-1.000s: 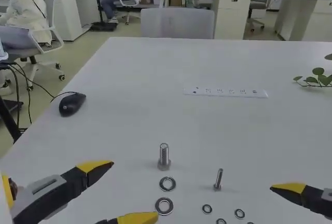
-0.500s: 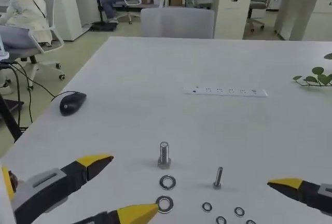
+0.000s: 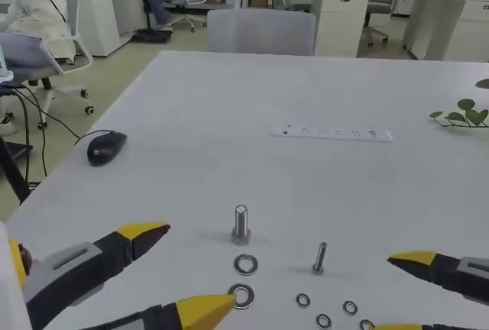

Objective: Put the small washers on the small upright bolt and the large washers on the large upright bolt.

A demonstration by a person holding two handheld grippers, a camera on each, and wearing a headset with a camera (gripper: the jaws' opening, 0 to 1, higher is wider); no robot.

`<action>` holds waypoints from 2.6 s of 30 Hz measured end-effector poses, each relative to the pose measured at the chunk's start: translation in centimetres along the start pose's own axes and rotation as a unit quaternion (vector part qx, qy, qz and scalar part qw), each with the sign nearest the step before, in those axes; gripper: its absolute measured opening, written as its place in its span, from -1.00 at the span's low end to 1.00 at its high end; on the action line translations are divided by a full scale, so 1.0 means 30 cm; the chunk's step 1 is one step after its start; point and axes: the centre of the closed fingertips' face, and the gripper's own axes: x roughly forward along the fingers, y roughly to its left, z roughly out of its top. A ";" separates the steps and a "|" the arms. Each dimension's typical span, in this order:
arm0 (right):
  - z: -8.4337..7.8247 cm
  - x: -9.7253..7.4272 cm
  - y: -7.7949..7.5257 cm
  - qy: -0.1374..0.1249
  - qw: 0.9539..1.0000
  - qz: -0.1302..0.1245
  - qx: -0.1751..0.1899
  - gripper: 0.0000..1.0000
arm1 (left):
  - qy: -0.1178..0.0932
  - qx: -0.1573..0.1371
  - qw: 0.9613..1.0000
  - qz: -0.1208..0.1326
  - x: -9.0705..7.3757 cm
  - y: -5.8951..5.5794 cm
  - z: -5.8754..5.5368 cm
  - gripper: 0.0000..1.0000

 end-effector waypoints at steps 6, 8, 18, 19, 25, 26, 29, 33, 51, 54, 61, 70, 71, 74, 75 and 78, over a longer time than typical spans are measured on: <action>-0.014 0.018 -0.016 0.014 1.000 0.007 -0.005 0.16 | 0.003 -0.002 1.000 -0.002 0.005 0.001 -0.007 0.26; -0.027 0.024 -0.019 0.024 1.000 0.012 -0.007 0.15 | 0.003 -0.001 1.000 -0.003 0.007 0.002 -0.006 0.26; -0.073 0.049 -0.028 0.061 0.997 0.033 -0.016 0.14 | 0.002 0.000 1.000 -0.008 0.017 -0.001 0.000 0.26; -0.078 0.052 -0.026 0.065 0.997 0.036 -0.016 0.14 | 0.002 0.000 1.000 -0.009 0.018 -0.001 0.000 0.26; -0.116 0.061 -0.025 0.094 0.994 0.050 -0.023 0.14 | 0.004 -0.001 1.000 -0.012 0.017 -0.003 -0.005 0.26; -0.120 0.062 -0.027 0.097 0.994 0.051 -0.023 0.14 | 0.004 -0.001 1.000 -0.013 0.016 -0.002 -0.006 0.26; -0.136 0.066 -0.034 0.110 0.992 0.058 -0.025 0.14 | 0.003 -0.002 1.000 -0.014 0.015 -0.001 -0.006 0.26; -0.161 0.075 -0.048 0.132 0.989 0.063 -0.020 0.12 | 0.006 -0.003 1.000 -0.017 0.018 -0.001 -0.008 0.26; -0.265 0.113 -0.036 0.233 0.967 0.097 -0.039 -0.05 | 0.010 0.000 0.999 -0.036 0.028 0.001 0.012 0.26; -0.273 0.118 -0.037 0.241 0.965 0.101 -0.038 -0.07 | 0.011 0.003 0.999 -0.040 0.029 -0.003 0.021 0.26; -0.290 0.125 -0.039 0.264 0.958 0.103 -0.049 -0.17 | 0.010 0.005 0.999 -0.044 0.019 -0.017 0.027 0.26; -0.301 0.135 -0.033 0.291 0.947 0.113 -0.073 -0.30 | 0.006 0.004 0.999 -0.042 -0.012 -0.016 0.027 0.26; -0.302 0.136 -0.031 0.296 0.945 0.116 -0.073 -0.31 | 0.006 0.005 0.999 -0.042 -0.013 -0.016 0.027 0.26; -0.303 0.140 -0.034 0.302 0.943 0.117 -0.077 -0.34 | 0.006 0.004 0.999 -0.042 -0.018 -0.016 0.025 0.26; -0.307 0.141 -0.034 0.308 0.941 0.119 -0.079 -0.34 | 0.006 0.004 0.999 -0.042 -0.019 -0.015 0.025 0.26; -0.320 0.136 -0.032 0.320 0.936 0.121 -0.086 -0.36 | 0.005 0.003 0.999 -0.041 -0.025 -0.012 0.025 0.26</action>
